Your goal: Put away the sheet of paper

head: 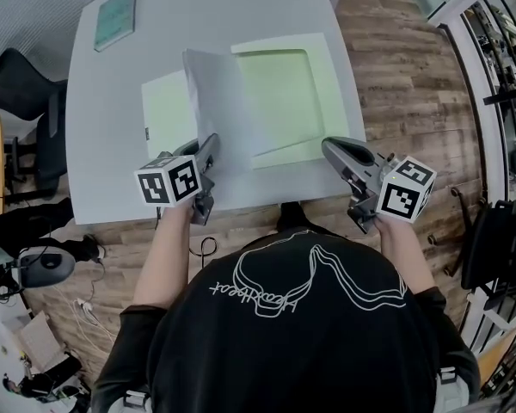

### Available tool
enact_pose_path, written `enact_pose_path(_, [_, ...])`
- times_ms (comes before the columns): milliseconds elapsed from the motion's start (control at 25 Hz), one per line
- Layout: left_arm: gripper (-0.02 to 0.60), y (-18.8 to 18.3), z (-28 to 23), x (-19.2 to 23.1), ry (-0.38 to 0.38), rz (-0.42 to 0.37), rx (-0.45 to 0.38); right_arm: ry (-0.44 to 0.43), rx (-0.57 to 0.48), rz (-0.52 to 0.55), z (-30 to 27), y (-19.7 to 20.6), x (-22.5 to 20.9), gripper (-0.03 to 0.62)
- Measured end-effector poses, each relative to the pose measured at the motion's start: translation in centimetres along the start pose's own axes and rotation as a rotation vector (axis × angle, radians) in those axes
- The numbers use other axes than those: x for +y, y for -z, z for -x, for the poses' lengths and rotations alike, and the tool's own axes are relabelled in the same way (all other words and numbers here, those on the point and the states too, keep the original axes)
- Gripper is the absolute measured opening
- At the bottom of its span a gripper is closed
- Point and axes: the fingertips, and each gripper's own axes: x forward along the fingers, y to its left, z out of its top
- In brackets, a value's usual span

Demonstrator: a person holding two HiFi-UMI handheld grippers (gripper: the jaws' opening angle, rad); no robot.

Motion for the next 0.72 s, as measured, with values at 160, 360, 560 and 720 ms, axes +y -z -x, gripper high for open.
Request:
enact_pose_path(160, [0.009, -0.3, -1.2, 0.3, 0.012, 0.020, 0.021, 0.008, -0.003, -0.006, -0.4, -0.6, -0.8, 0.009])
enact_pose_path(360, [0.009, -0.5, -2.7, 0.3, 0.025, 0.034, 0.040, 0.010, -0.007, -0.018, -0.5, -1.0, -1.8, 0.009])
enact_pose_path(560, [0.011, 0.2, -4.1, 0.4, 0.031, 0.069, 0.065, 0.005, -0.013, -0.035, -0.5, -1.5, -2.8, 0.009])
enact_pose_path(720, [0.011, 0.4, -4.9, 0.4, 0.043, 0.082, 0.074, 0.002, -0.016, -0.043, -0.7, -2.1, -3.6, 0.009])
